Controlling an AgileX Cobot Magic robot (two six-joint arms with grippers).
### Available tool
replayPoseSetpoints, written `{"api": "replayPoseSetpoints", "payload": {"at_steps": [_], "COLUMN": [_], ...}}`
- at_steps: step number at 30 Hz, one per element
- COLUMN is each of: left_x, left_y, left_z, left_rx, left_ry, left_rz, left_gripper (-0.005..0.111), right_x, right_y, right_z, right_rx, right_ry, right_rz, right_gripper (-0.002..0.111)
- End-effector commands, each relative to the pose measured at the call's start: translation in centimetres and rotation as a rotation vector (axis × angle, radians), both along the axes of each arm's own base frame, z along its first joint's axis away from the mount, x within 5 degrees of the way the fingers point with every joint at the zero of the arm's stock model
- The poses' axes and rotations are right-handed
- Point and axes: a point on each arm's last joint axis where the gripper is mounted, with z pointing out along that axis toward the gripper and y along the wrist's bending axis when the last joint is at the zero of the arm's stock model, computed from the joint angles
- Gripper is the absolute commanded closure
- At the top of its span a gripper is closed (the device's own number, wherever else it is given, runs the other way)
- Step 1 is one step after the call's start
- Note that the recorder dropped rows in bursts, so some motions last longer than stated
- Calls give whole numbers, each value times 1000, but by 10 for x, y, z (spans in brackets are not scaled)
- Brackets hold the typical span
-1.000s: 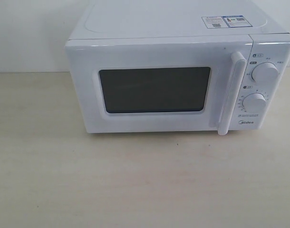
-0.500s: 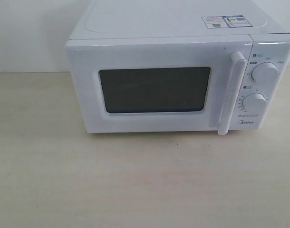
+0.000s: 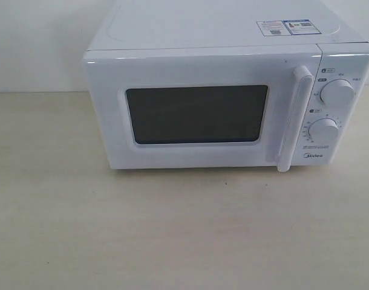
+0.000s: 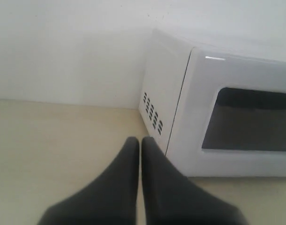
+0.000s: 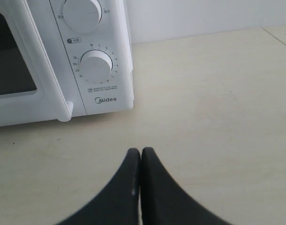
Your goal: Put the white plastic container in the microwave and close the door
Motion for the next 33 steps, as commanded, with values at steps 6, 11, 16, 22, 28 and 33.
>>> {"api": "replayPoseSetpoints", "payload": {"at_steps": [6,11,16,22,28,33], "left_x": [-2,-2,-2,-2,-2,-2], "left_y": [1,1,1,2,5,6], "left_z": [-18,-18,-18,-18,-18,-18], "left_rx": [210,210,210,207,202,201], "left_ry": [176,179,179,182,188,189], "left_rz": [-17,-17,-17,12,65,78], "left_gripper": [103,103,103,103,103,103], "right_x": [0,0,0,0,0,0], "right_y": [0,0,0,0,0,0], "right_z": [2,2,2,2,2,2], "right_rx": [1,1,1,1,1,1], "right_ry": [-29,-29,-29,-29,-29,-29], "right_rz": [1,1,1,1,1,1], "right_gripper": [108,108,108,108,108,108]}}
